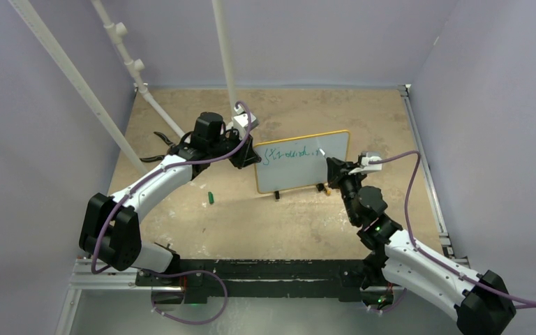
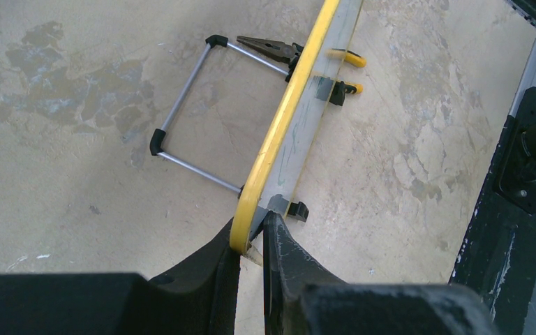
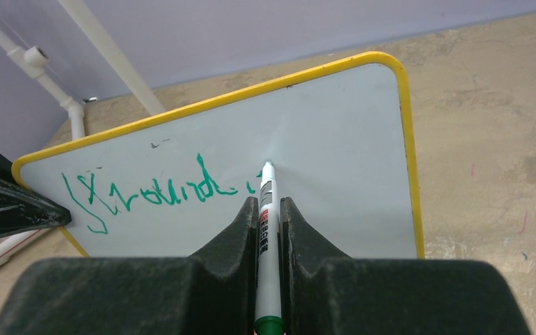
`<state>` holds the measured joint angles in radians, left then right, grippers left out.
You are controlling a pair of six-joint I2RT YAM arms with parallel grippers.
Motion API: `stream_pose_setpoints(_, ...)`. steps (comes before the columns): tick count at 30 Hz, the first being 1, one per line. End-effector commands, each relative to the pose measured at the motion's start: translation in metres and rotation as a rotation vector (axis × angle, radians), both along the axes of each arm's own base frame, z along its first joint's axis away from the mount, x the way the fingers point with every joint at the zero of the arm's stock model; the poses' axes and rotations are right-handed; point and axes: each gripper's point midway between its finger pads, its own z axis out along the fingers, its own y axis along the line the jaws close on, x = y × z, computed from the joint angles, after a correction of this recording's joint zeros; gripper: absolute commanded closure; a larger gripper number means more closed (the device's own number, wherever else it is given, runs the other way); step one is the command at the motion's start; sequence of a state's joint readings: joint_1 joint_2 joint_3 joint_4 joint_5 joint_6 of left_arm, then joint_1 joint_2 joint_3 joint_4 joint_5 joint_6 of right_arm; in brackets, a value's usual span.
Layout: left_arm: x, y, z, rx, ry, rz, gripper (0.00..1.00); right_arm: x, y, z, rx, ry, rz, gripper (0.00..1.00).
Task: Write a sentence on the whiteboard
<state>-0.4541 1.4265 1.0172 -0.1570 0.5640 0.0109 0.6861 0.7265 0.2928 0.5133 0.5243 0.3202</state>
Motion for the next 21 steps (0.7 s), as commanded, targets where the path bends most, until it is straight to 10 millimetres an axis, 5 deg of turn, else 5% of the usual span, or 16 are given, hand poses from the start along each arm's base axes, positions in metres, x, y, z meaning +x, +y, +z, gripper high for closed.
stream_pose_setpoints(1,0.019,0.014,0.004,0.053,-0.055,0.068,1.0,0.004,-0.008,0.018,0.032,-0.033,-0.052,1.0)
stream_pose_setpoints(21,0.02,0.014,0.004,0.054,-0.058,0.069,1.0,0.0,-0.011,-0.014,0.032,0.054,-0.061,1.0)
